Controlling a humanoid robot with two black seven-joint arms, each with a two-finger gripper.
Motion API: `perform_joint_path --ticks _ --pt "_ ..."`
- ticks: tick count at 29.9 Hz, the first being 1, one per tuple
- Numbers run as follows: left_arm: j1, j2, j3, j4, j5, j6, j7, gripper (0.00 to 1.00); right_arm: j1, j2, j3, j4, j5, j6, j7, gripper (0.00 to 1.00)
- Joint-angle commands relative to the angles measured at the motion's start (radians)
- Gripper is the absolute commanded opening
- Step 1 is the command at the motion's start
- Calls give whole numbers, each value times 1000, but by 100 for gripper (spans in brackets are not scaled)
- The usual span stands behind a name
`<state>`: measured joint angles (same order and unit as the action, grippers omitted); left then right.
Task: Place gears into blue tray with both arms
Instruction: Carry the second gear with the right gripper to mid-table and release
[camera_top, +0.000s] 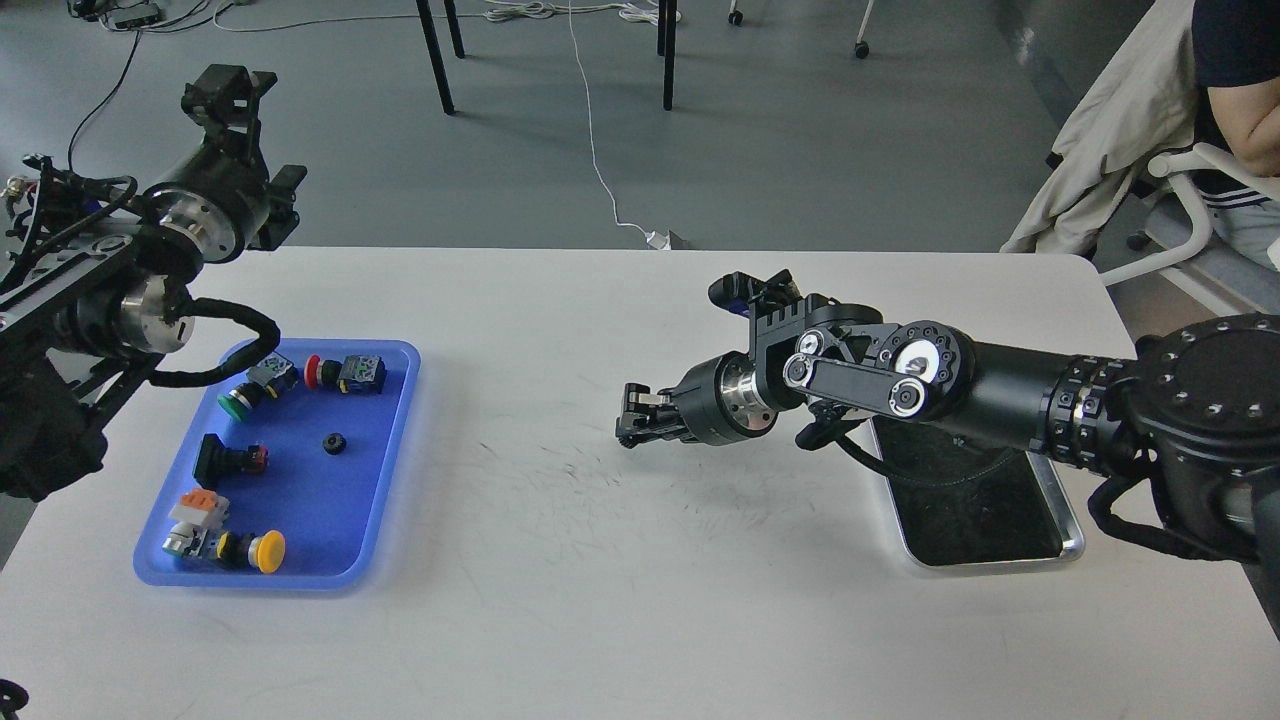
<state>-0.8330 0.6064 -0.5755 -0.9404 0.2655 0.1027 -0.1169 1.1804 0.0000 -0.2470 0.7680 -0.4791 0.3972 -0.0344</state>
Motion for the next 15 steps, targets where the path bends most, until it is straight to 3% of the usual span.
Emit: perform_joint_path --ticks 1,15 --pt "-1 1 0 0 1 0 0 98 -19 0 32 28 63 -4 4 4" --pt "-1 1 -1 0 0 0 -1 98 -41 0 34 119 140 -17 -13 10"
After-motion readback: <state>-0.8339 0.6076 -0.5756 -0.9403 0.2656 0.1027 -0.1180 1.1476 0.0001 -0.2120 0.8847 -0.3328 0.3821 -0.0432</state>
